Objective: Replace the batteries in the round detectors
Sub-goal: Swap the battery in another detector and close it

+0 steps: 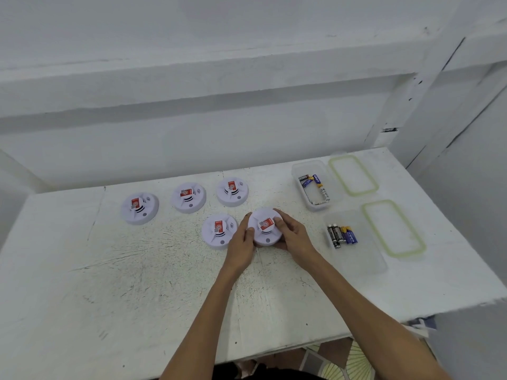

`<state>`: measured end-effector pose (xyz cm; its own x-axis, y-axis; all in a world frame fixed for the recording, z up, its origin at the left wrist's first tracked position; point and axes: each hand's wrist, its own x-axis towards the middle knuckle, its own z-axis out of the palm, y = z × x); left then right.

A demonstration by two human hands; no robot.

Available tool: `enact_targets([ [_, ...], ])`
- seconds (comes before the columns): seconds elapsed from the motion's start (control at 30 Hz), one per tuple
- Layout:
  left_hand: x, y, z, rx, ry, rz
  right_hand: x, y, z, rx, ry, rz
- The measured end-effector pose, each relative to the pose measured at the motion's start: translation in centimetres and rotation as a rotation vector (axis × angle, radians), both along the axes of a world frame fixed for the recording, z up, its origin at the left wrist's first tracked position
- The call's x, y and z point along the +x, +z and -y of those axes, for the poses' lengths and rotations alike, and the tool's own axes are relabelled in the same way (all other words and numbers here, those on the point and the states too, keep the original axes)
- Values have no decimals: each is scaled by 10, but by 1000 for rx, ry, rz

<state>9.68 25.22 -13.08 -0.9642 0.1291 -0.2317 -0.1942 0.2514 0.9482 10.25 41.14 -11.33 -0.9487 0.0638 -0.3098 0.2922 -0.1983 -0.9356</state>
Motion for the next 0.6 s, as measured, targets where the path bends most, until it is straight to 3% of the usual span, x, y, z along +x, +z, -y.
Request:
enact_targets([
  [0.33,14,15,-5,115,0,-1,2,1,-3,12,21,16],
  [0.47,24,23,6,31,-100,-102,-1,9,4,42,-54,35],
  [0.6,32,38,27,37,79,-177,-5,26,35,148,-61,19],
])
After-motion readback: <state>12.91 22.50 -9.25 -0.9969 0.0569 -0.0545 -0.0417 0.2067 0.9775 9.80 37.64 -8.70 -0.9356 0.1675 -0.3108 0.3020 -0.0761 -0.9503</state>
